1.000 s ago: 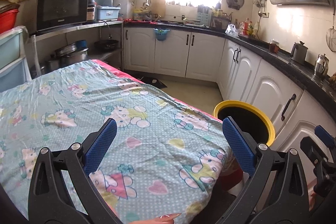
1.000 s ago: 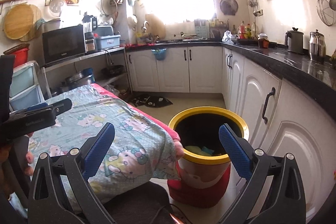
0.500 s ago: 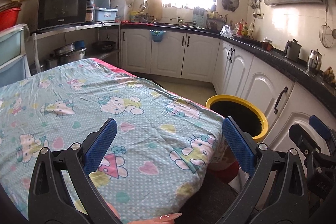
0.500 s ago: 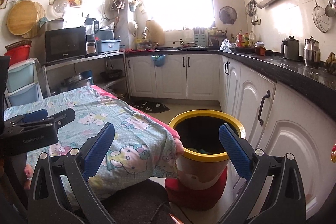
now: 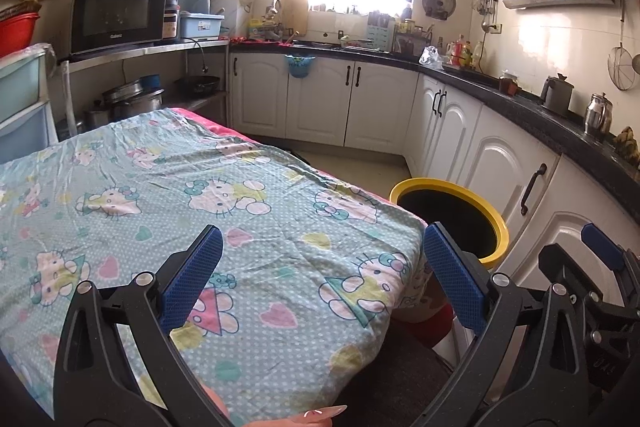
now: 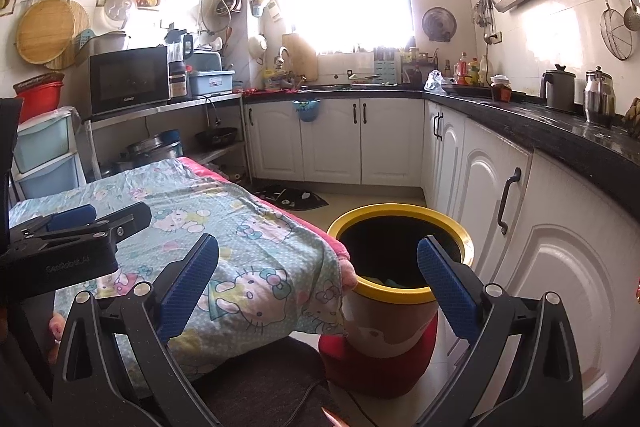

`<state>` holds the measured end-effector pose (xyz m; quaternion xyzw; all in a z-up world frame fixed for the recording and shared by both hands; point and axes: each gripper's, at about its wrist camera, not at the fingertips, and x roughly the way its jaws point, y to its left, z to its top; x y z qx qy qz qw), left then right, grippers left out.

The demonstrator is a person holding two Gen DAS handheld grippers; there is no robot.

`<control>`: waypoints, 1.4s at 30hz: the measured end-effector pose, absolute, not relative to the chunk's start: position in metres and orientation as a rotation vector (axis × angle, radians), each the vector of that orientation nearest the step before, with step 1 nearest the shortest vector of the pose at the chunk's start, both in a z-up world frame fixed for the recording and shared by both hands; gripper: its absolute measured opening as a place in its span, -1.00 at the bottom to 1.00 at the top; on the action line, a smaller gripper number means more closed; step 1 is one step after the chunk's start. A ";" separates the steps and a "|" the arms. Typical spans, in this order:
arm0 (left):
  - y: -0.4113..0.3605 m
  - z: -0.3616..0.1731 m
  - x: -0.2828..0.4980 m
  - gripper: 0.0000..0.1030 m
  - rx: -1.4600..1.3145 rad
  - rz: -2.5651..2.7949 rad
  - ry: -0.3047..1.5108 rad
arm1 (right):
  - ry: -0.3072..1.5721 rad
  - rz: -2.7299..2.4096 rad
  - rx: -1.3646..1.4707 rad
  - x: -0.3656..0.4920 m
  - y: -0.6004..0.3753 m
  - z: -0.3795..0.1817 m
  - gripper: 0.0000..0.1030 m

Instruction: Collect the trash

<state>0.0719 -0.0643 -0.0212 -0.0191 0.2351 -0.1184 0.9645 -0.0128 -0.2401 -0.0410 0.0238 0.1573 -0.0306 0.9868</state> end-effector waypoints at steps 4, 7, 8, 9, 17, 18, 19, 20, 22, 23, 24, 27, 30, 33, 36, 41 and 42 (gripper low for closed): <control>-0.063 -0.021 0.073 0.80 -0.042 -0.241 0.474 | 0.312 -0.056 0.033 -0.014 -0.238 -0.041 0.88; -0.063 -0.021 0.073 0.80 -0.041 -0.240 0.473 | 0.312 -0.053 0.035 -0.014 -0.239 -0.041 0.88; -0.063 -0.021 0.073 0.80 -0.041 -0.239 0.473 | 0.314 -0.053 0.035 -0.014 -0.239 -0.041 0.88; -0.063 -0.021 0.073 0.80 -0.042 -0.240 0.474 | 0.315 -0.053 0.036 -0.014 -0.239 -0.041 0.88; -0.063 -0.021 0.073 0.80 -0.041 -0.239 0.473 | 0.314 -0.054 0.035 -0.014 -0.238 -0.040 0.88; -0.063 -0.021 0.073 0.80 -0.042 -0.240 0.473 | 0.314 -0.055 0.034 -0.014 -0.238 -0.040 0.88; -0.063 -0.021 0.073 0.80 -0.042 -0.241 0.472 | 0.314 -0.052 0.035 -0.014 -0.238 -0.040 0.88; -0.063 -0.021 0.073 0.80 -0.042 -0.240 0.471 | 0.314 -0.051 0.035 -0.015 -0.238 -0.040 0.88; -0.061 -0.021 0.074 0.80 -0.042 -0.239 0.470 | 0.314 -0.051 0.034 -0.015 -0.238 -0.040 0.88; -0.061 -0.021 0.074 0.80 -0.042 -0.238 0.470 | 0.313 -0.050 0.036 -0.015 -0.238 -0.039 0.88; -0.060 -0.021 0.073 0.80 -0.043 -0.237 0.469 | 0.313 -0.051 0.035 -0.015 -0.238 -0.040 0.88; -0.060 -0.021 0.074 0.80 -0.041 -0.238 0.469 | 0.314 -0.052 0.035 -0.015 -0.237 -0.040 0.88; -0.060 -0.021 0.073 0.80 -0.040 -0.238 0.469 | 0.312 -0.052 0.035 -0.015 -0.237 -0.040 0.88; -0.060 -0.021 0.074 0.80 -0.042 -0.239 0.467 | 0.313 -0.050 0.035 -0.015 -0.238 -0.040 0.88; -0.060 -0.020 0.073 0.80 -0.042 -0.240 0.466 | 0.312 -0.050 0.033 -0.015 -0.238 -0.040 0.88; -0.060 -0.020 0.073 0.80 -0.043 -0.240 0.468 | 0.312 -0.052 0.036 -0.015 -0.238 -0.040 0.88; -0.061 -0.020 0.073 0.80 -0.041 -0.240 0.468 | 0.311 -0.052 0.037 -0.015 -0.238 -0.039 0.88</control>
